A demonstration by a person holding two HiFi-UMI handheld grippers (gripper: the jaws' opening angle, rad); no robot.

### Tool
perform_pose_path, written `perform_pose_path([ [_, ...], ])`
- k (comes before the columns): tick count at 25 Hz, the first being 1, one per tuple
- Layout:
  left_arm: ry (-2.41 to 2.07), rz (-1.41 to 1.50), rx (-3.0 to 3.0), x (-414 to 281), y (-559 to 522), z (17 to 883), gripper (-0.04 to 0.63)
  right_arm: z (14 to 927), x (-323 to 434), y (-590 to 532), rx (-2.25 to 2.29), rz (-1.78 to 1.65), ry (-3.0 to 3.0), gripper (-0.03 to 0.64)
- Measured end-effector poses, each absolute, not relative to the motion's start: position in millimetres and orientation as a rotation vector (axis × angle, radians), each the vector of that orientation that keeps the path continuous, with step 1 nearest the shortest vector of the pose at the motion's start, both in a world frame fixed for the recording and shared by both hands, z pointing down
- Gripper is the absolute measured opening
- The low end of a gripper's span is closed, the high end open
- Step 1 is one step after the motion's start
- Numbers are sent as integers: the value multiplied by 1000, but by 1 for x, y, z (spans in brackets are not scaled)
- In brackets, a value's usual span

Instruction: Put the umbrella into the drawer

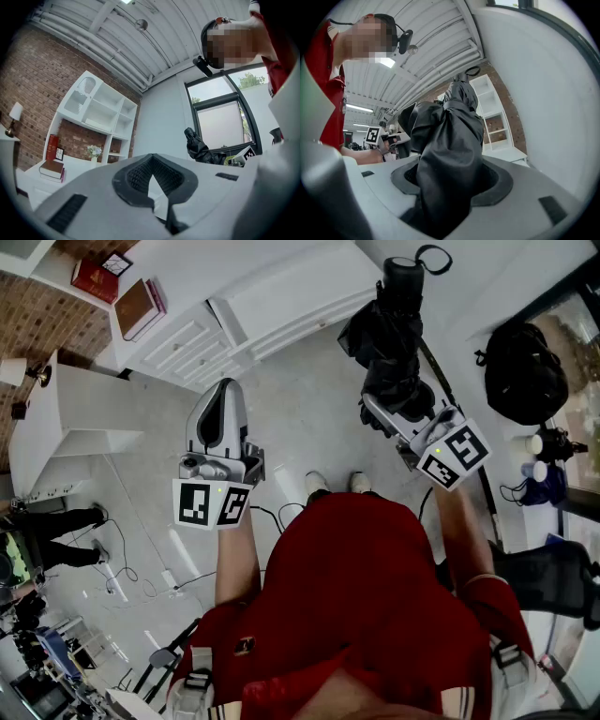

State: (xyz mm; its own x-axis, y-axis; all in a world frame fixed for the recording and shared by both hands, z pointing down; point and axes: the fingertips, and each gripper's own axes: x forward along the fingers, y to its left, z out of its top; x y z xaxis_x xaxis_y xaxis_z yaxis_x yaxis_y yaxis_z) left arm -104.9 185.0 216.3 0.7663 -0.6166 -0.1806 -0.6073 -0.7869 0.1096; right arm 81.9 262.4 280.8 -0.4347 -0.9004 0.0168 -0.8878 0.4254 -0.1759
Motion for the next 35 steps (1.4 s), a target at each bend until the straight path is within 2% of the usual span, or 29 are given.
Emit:
perform_pose_path([
  [9,-1032,-353,2905,-148,164,220,6,283,46,233,-1603,-206,2672,265],
  [22,-1146,-372,2883,-224,80,254,6,323,40,108,-1515,-85,2966,263],
  [28,-1243,-364,2854,-221,29,264,6,349,57,33,-1426,-49,3145,261],
  [35,-1478,-337,2725,-194,-39,264,6,374,82,-61,-1110,-58,3361,252],
])
